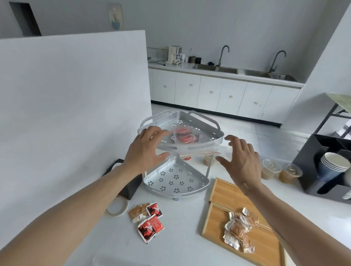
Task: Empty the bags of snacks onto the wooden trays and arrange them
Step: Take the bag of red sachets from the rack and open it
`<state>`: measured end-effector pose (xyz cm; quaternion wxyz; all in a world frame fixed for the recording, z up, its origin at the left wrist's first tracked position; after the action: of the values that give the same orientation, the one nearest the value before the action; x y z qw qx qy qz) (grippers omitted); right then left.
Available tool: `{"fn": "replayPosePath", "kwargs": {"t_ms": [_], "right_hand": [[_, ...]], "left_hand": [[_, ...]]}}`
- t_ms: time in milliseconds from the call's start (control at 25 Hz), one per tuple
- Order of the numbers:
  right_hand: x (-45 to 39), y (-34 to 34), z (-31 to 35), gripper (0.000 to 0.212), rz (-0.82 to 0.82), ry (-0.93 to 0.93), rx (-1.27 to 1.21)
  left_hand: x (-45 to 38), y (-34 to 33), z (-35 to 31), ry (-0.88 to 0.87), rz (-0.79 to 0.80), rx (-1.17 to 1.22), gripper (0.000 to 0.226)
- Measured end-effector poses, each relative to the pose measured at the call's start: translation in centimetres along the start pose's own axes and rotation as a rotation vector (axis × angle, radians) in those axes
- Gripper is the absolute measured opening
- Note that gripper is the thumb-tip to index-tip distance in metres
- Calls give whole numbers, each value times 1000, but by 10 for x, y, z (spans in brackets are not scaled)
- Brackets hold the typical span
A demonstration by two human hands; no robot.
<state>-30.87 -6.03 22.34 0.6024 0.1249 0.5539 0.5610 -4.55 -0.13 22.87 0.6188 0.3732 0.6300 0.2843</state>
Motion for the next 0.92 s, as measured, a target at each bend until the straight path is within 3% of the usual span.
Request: {"fn": "replayPosePath", "kwargs": {"t_ms": [80,200,320,520,720,920], "right_hand": [[-8,-6,5,60,93,40,73],[-13,-18,6,44,179,35,75],[-19,-18,11,23,162,51,-21],[-33,7,12,16,72,68,-119],[-47,48,-15,9,30,-148,-553],[-41,116,-26,12,-96,-152,-831]], "left_hand": [[-12,-1,-16,-48,38,-15,63],[-22,-4,-35,-81,60,-17,50],[-26,-3,-44,-70,34,24,26],[-38,8,-47,-22,-25,103,9],[-55,33,-62,63,-153,247,8],[-70,72,-102,78,-279,500,2]]}}
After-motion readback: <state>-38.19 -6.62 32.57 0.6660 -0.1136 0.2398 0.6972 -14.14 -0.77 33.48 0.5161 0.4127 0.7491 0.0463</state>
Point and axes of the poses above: each hand's wrist, its own x-axis away from the middle knuckle, its own y-axis out of the back of the hand, z = x × y, the point moved 10 cm from there along -x, towards the middle knuckle, and after that the axes turned 11 degrees about -x, right-handed, at the moved point
